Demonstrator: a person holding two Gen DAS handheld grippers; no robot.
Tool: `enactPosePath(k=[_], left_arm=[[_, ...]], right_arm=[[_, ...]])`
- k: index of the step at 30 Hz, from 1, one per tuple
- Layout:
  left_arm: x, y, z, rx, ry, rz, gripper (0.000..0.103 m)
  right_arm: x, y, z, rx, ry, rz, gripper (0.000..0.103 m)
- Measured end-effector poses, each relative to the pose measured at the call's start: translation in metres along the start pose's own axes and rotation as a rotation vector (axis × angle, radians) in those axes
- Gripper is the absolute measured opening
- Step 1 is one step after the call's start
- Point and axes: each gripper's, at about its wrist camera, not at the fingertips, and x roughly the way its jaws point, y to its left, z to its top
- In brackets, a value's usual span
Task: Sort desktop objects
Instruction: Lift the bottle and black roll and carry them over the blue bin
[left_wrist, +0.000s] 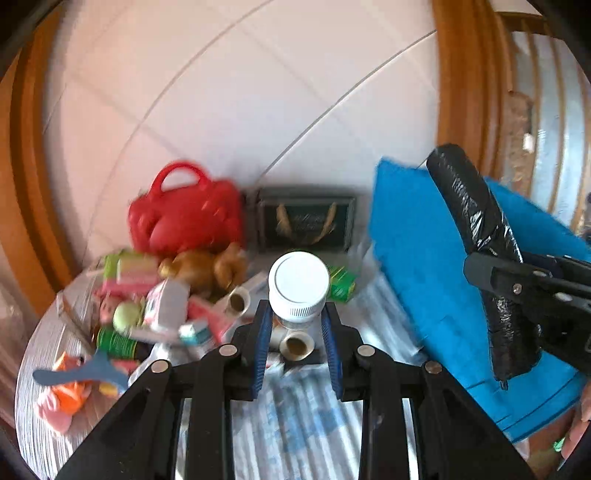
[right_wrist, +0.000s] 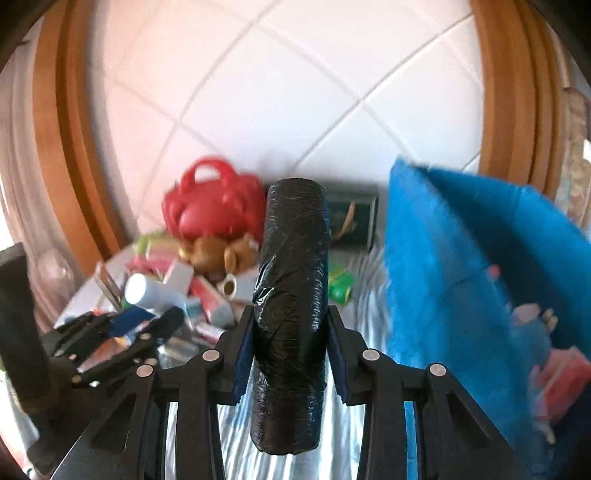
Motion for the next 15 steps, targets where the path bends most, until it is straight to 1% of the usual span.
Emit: enactPosePath(k=[3, 6, 8, 11, 13, 15], left_arm=[[-0.012, -0.026, 0.019, 0.020, -0.046, -0.047, 0.027], [-0.019, -0.057, 0.035, 0.039, -0.075, -0.102, 0.027], [-0.022, -0.080, 0.044, 0.056, -0.087, -0.140, 0.027], [-0.022, -0.119, 0.055, 0.081, -0.089, -0.205, 0.027], [-0.020, -0.146, 0.062, 0.098, -0.078, -0.248, 0.027], [-0.020, -0.169, 0.066, 0.112, -0.071, -0.270, 0.027]], right_arm=[[-0.034, -0.016, 0.012, 0.007, -0.068, -0.025, 0.035], [-0.063, -0.042, 0.021, 0.019, -0.117, -0.082, 0.035], [-0.078, -0.063, 0.024, 0.025, -0.139, -0.142, 0.035], [-0.093, -0.099, 0.026, 0.038, -0.148, -0.242, 0.035], [-0.098, -0.129, 0.024, 0.046, -0.136, -0.309, 0.035], [-0.101, -0.158, 0.019, 0.051, -0.115, -0.372, 0.035]])
